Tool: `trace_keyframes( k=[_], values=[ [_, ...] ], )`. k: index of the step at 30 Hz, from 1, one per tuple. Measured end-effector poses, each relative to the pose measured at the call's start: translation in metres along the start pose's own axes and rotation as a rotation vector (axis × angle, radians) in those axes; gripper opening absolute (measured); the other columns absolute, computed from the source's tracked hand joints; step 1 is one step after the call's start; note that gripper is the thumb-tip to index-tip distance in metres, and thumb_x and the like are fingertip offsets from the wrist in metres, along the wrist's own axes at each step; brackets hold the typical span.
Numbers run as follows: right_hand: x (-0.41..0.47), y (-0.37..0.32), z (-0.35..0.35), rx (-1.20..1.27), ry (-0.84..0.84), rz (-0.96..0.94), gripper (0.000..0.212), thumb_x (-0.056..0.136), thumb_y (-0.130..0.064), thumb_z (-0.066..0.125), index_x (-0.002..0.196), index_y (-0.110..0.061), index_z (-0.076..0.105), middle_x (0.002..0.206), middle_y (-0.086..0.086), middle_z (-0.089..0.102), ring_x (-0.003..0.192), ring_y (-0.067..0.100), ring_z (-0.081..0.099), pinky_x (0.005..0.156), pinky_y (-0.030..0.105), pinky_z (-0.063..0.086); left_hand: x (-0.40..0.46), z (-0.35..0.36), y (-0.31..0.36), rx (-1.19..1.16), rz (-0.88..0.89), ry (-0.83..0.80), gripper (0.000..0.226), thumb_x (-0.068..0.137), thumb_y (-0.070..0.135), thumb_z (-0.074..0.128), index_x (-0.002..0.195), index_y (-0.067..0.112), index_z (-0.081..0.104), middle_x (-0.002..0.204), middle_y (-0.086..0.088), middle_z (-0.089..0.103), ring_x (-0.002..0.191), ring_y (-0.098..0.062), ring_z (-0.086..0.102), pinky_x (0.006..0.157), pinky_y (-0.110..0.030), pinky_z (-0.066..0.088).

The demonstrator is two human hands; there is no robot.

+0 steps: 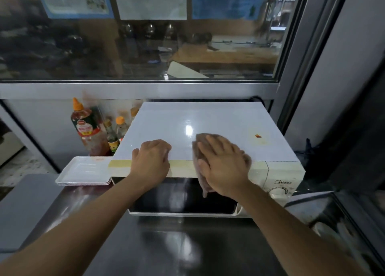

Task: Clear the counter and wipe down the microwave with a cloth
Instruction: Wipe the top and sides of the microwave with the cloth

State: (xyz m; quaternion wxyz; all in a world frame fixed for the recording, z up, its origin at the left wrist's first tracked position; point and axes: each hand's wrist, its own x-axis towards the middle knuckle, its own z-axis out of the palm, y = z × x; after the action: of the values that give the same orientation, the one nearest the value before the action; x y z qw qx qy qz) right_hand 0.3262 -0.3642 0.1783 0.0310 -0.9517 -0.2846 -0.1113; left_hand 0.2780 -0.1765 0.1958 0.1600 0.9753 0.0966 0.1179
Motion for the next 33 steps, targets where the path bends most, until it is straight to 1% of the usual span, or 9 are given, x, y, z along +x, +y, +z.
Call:
trace_keyframes(
  k=[5, 11, 15, 18, 21, 24, 27, 30, 33],
  values=[
    [-0.027, 0.052, -0.004, 0.0, -0.03, -0.073, 0.055, 0.094, -0.05, 0.024, 0.146, -0.033, 0.026, 0.156, -0.011, 0.02, 0.142, 0.014, 0.017, 0.111, 0.038, 0.019, -0.009, 0.005, 0.012, 0.023, 0.011, -0.002, 0.027, 0.096, 0.015, 0.043, 0.119, 0.02, 0.055, 0.13, 0.004, 0.054, 0.121, -0.023, 0.045, 0.098, -0.044, 0.034],
    [-0.04, 0.072, -0.009, -0.054, 0.058, 0.008, 0.06, 0.09, -0.046, 0.014, 0.138, -0.023, 0.043, 0.145, -0.001, 0.041, 0.131, 0.024, 0.036, 0.102, 0.042, 0.032, -0.022, 0.0, 0.015, 0.073, -0.017, 0.018, 0.024, 0.097, 0.015, 0.038, 0.105, 0.016, 0.06, 0.119, 0.002, 0.058, 0.112, -0.026, 0.049, 0.088, -0.041, 0.037],
    [-0.03, 0.052, 0.0, 0.005, 0.088, -0.036, 0.051, 0.089, -0.04, 0.036, 0.135, -0.019, 0.043, 0.143, 0.003, 0.04, 0.131, 0.027, 0.033, 0.102, 0.043, 0.03, -0.032, -0.004, 0.017, 0.098, -0.02, -0.033, 0.026, 0.089, 0.007, 0.043, 0.108, 0.016, 0.058, 0.123, 0.002, 0.056, 0.116, -0.026, 0.046, 0.091, -0.042, 0.04],
    [-0.034, 0.049, -0.004, 0.533, 0.11, 0.004, 0.061, 0.078, -0.046, 0.04, 0.127, -0.008, 0.043, 0.128, -0.004, 0.051, 0.133, 0.014, 0.033, 0.104, 0.024, 0.02, -0.032, -0.01, 0.022, 0.105, -0.019, -0.089, 0.027, 0.09, 0.01, 0.042, 0.111, 0.018, 0.057, 0.125, 0.001, 0.055, 0.116, -0.026, 0.047, 0.095, -0.044, 0.04],
    [-0.035, 0.061, -0.025, 0.404, 0.035, -0.117, 0.04, 0.085, -0.023, 0.055, 0.125, -0.018, 0.058, 0.123, -0.019, 0.052, 0.121, 0.004, 0.037, 0.095, 0.009, 0.011, -0.027, -0.013, 0.036, 0.075, -0.007, -0.134, 0.026, 0.094, 0.014, 0.041, 0.113, 0.017, 0.058, 0.122, -0.002, 0.058, 0.111, -0.025, 0.051, 0.096, -0.044, 0.041],
    [-0.031, 0.071, -0.034, 0.475, -0.087, 0.024, 0.046, 0.083, -0.019, 0.065, 0.127, -0.029, 0.056, 0.132, -0.007, 0.046, 0.121, 0.016, 0.038, 0.101, 0.029, 0.034, -0.023, -0.012, 0.052, -0.016, 0.022, -0.19, 0.03, 0.094, 0.017, 0.044, 0.121, 0.021, 0.056, 0.126, -0.001, 0.057, 0.112, -0.023, 0.052, 0.099, -0.043, 0.041],
    [-0.035, 0.072, -0.042, 0.651, -0.048, 0.128, 0.055, 0.083, -0.026, 0.067, 0.134, -0.026, 0.046, 0.135, -0.001, 0.043, 0.126, 0.019, 0.038, 0.097, 0.025, 0.031, -0.021, -0.01, 0.062, -0.046, 0.063, -0.234, 0.03, 0.092, 0.02, 0.048, 0.122, 0.023, 0.055, 0.129, -0.002, 0.054, 0.115, -0.023, 0.052, 0.101, -0.042, 0.04],
    [-0.04, 0.079, -0.039, 0.373, -0.059, 0.341, 0.052, 0.086, -0.04, 0.061, 0.132, -0.02, 0.045, 0.138, 0.004, 0.04, 0.127, 0.026, 0.032, 0.1, 0.035, 0.032, -0.02, -0.009, 0.062, -0.023, 0.078, -0.253, 0.032, 0.091, 0.022, 0.051, 0.123, 0.024, 0.055, 0.13, -0.003, 0.052, 0.116, -0.022, 0.051, 0.101, -0.039, 0.039],
    [-0.043, 0.069, -0.039, 0.274, -0.036, 0.395, 0.032, 0.086, -0.041, 0.06, 0.11, -0.02, 0.054, 0.122, 0.003, 0.047, 0.115, 0.025, 0.036, 0.092, 0.036, 0.033, -0.019, -0.01, 0.059, -0.03, 0.087, -0.258, 0.032, 0.09, 0.025, 0.052, 0.122, 0.025, 0.055, 0.128, -0.002, 0.052, 0.115, -0.022, 0.051, 0.101, -0.039, 0.038]
  ],
)
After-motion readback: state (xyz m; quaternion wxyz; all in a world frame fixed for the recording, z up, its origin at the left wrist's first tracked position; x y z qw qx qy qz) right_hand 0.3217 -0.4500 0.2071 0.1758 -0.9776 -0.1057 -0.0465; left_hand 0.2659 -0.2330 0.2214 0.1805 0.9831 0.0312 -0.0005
